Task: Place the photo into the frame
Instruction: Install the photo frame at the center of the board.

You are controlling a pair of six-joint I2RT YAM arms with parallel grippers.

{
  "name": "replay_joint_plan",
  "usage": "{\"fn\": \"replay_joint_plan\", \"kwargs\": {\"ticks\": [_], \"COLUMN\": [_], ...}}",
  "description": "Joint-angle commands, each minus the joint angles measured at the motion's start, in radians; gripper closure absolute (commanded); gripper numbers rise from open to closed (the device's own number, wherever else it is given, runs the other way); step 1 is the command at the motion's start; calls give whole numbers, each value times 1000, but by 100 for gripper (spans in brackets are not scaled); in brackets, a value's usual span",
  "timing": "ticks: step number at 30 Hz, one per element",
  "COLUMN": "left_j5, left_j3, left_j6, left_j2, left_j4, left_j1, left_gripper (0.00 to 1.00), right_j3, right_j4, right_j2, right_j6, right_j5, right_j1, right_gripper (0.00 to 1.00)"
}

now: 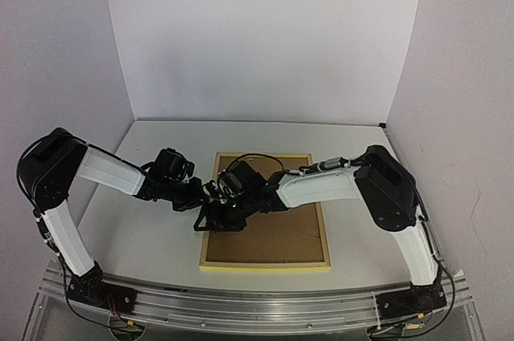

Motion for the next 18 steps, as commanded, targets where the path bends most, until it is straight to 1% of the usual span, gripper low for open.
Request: {"fn": "replay_joint_plan", "kwargs": {"ticks": [1, 6, 13, 18], "left_j5": [5, 7, 4, 10], "left_j3": [-29, -28, -29, -28], "left_j6": [-11, -18, -29, -42], "left_j2": [48, 51, 59, 76], "left_j4": [-82, -80, -83, -79], "left_j1": [-9, -10, -9, -10], "left_gripper": [99, 100, 100, 100], "right_j3": [30, 34, 40, 43], "right_j4": [-11, -11, -13, -28], "right_j2": [72, 76, 80, 89], "right_j6": [-5, -17, -66, -93], "right_j5": [-21, -37, -88, -88], "right_j1": [7, 7, 10, 10], "right_gripper": [27, 29, 30, 30]}}
